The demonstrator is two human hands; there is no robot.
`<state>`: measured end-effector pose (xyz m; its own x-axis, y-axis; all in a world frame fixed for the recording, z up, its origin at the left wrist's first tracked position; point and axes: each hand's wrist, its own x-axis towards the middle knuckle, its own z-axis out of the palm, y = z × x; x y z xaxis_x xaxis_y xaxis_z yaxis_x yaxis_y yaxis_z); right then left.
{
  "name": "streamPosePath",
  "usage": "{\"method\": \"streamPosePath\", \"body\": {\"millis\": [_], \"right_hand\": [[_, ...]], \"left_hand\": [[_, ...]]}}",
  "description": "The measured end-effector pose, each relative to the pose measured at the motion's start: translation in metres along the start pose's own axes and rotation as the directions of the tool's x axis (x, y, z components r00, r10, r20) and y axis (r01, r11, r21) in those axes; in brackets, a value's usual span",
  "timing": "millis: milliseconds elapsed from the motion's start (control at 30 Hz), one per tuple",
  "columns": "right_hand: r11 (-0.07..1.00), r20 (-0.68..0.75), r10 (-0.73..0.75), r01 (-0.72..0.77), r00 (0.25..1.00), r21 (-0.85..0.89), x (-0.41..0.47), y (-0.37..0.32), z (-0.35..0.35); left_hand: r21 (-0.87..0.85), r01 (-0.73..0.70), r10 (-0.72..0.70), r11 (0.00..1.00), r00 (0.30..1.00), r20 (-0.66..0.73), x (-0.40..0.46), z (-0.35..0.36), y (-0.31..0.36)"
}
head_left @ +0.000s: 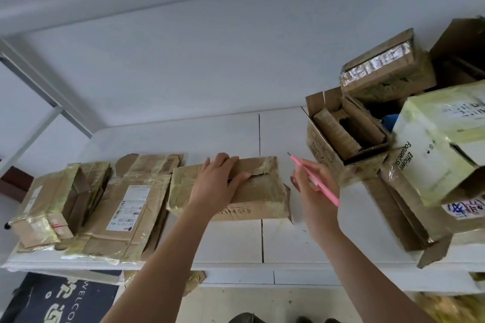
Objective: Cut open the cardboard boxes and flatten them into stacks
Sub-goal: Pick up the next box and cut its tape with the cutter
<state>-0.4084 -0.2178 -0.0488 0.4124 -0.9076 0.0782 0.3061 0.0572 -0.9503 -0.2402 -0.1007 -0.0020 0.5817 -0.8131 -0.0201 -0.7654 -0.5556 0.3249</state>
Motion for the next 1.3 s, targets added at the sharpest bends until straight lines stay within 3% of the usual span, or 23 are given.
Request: {"method": "streamPosePath", "body": {"millis": [267,667,867,1000,1300], "right_hand": [[0.995,-0.001,0.085,-0.085,0.996,-0.053,0.009,0.003,0.011],[0.986,0.113,0.068,-0.05,0.991,-0.159,0.017,0.008,0.01],[0.916,0.292,0.154,-0.026,0.944,-0.4,0.012,0.015,-0.005],[0.934,0.233,0.239,-0.157,0.943,-0.321,-0.001,0.026,-0.018],[0.931,0.298,0.235,-0.127,0.925,-0.341,-0.017,0.022,-0.021]], "left_hand": [[0.061,-0.001,0.004,0.998,0.998,-0.058,0.0,0.008,0.004],[0.011,0.024,-0.023,1.0,0.993,-0.112,-0.009,0.019,-0.002],[0.049,0.058,-0.06,0.997,0.998,0.027,-0.013,0.04,-0.012],[0.001,0.059,-0.059,0.998,0.998,-0.021,-0.016,0.046,-0.015],[0.035,0.062,-0.061,0.997,0.998,-0.036,-0.018,0.048,-0.015]]}}
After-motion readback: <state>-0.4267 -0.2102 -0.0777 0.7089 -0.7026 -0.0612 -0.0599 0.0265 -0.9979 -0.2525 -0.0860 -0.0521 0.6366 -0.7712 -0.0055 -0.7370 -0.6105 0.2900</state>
